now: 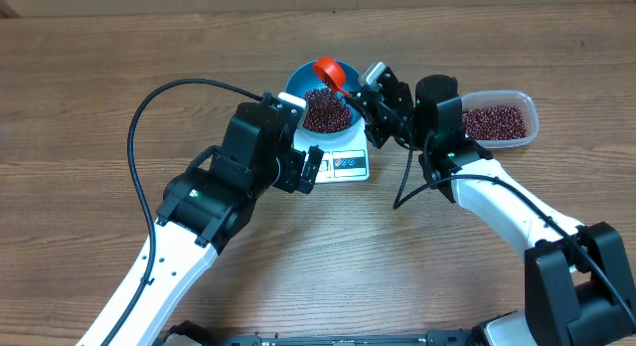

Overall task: Scoop item into bowl and weigh 150g on scale
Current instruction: 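Tilt the scoop with the right gripper to pour beans into the bowl, then move the empty scoop right back over the bean tub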

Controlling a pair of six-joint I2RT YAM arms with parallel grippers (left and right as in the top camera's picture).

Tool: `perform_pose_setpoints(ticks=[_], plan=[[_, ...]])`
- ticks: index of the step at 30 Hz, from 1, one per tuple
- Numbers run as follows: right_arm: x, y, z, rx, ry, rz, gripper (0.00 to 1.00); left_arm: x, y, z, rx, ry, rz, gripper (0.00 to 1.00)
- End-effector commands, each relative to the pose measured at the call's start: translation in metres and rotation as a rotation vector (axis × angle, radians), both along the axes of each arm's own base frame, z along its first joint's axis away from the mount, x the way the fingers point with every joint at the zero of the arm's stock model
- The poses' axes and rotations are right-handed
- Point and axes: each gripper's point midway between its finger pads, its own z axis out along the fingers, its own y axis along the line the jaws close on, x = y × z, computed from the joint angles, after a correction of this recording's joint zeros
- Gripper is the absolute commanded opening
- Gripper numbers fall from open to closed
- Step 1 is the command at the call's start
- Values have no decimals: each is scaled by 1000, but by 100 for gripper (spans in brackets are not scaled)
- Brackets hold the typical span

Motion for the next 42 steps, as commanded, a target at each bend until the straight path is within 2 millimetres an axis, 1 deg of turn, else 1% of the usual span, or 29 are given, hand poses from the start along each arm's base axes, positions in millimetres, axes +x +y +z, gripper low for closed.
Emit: perform_pose_setpoints(ticks=[1,16,20,25,27,31,33,36,38,39,42], plan=[[2,-1,0,-8,-9,-4,4,5,1,10,-2,-24,7,99],[2,-1,-1,-9,-8,-4,4,5,1,10,-2,-24,7,99],[0,-2,-6,-50,-22,15,4,5,1,10,-2,-24,7,99],[0,-2,-6,-51,-23,16,4,5,1,10,-2,-24,7,99],[1,-1,-3,-42,-31,13,4,5,1,10,-2,-24,7,100],[6,-1,13,37,-29,-21,4,5,1,10,-2,-24,7,99],[7,-6,19,73,-8,-47,4,5,1,10,-2,-24,7,99],[10,-21,25,106,28,-96,4,5,1,10,-2,-24,7,100],[9,-33,25,92,50,-133,4,5,1,10,-2,-24,7,100],[10,-42,24,76,65,-173,4,5,1,10,-2,-24,7,100],[9,-66,29,62,92,-270,4,5,1,10,-2,-24,7,100]])
